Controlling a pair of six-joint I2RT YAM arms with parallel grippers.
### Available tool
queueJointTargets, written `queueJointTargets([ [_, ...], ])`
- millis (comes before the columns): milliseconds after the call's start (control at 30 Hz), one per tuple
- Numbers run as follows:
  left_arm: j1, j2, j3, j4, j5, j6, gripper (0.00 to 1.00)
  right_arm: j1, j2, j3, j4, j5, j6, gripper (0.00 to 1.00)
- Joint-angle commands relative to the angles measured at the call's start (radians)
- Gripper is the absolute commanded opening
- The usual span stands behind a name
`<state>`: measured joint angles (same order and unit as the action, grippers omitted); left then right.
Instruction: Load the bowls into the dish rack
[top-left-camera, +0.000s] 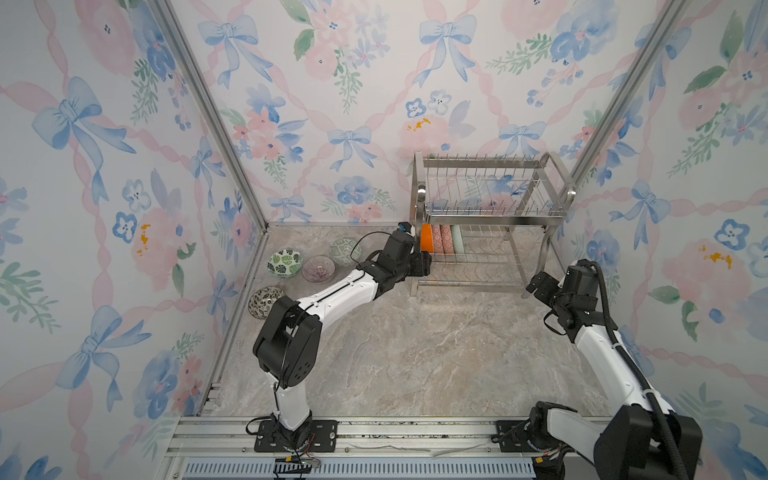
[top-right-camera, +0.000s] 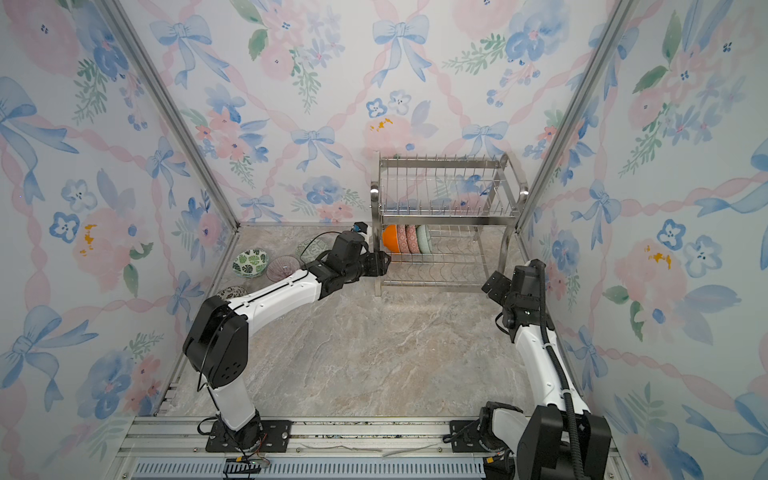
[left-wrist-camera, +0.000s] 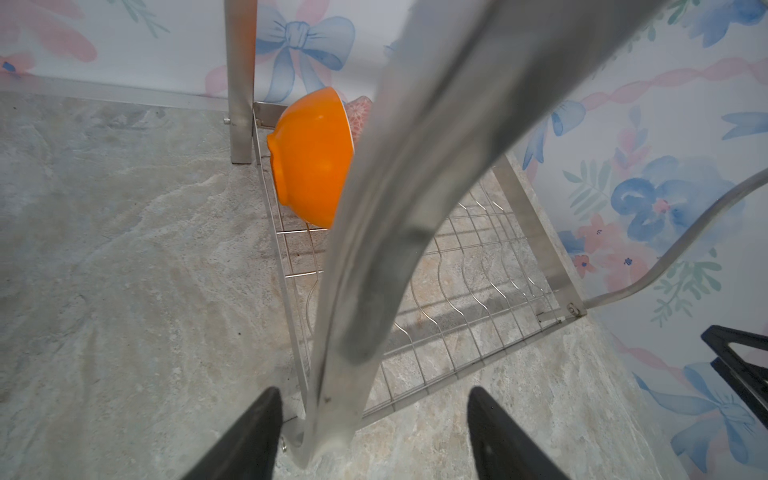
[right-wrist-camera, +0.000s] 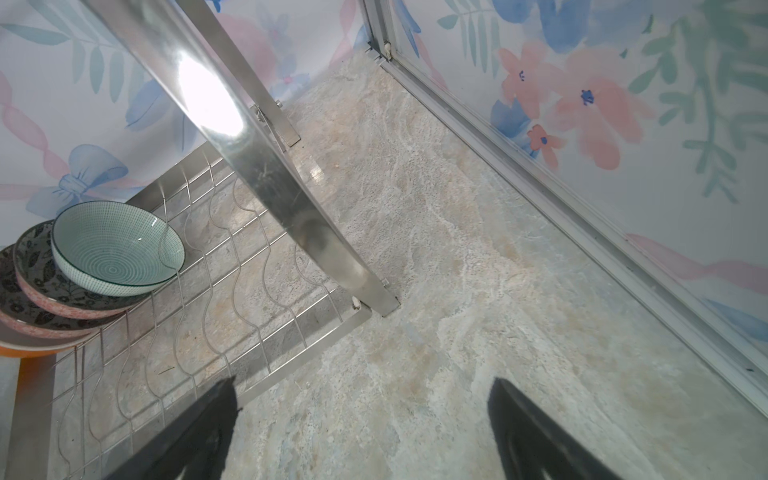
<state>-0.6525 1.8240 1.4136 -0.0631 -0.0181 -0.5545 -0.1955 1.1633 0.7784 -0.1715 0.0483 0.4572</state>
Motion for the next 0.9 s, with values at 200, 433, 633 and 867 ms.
queueJointTargets([
  [200, 0.009, 0.044, 0.044, -0.026, -0.014, 0.027, 0.35, -0.07, 0.178, 0.095, 0.197, -0.176, -0.046, 0.99],
  [433, 0.018, 0.069, 0.065, -0.029, 0.014, 0.03, 0.08, -0.08, 0.258, 0.127, 0.282, -0.238, -0.07, 1.0],
  [633, 0.031, 0.05, 0.055, -0.03, 0.018, 0.023, 0.0, -0.08, 0.32, 0.171, 0.297, -0.259, -0.075, 0.95],
  [867, 0.066, -0.023, -0.005, -0.028, 0.022, 0.014, 0.0, -0.067, 0.369, 0.199, 0.312, -0.302, -0.06, 0.9],
])
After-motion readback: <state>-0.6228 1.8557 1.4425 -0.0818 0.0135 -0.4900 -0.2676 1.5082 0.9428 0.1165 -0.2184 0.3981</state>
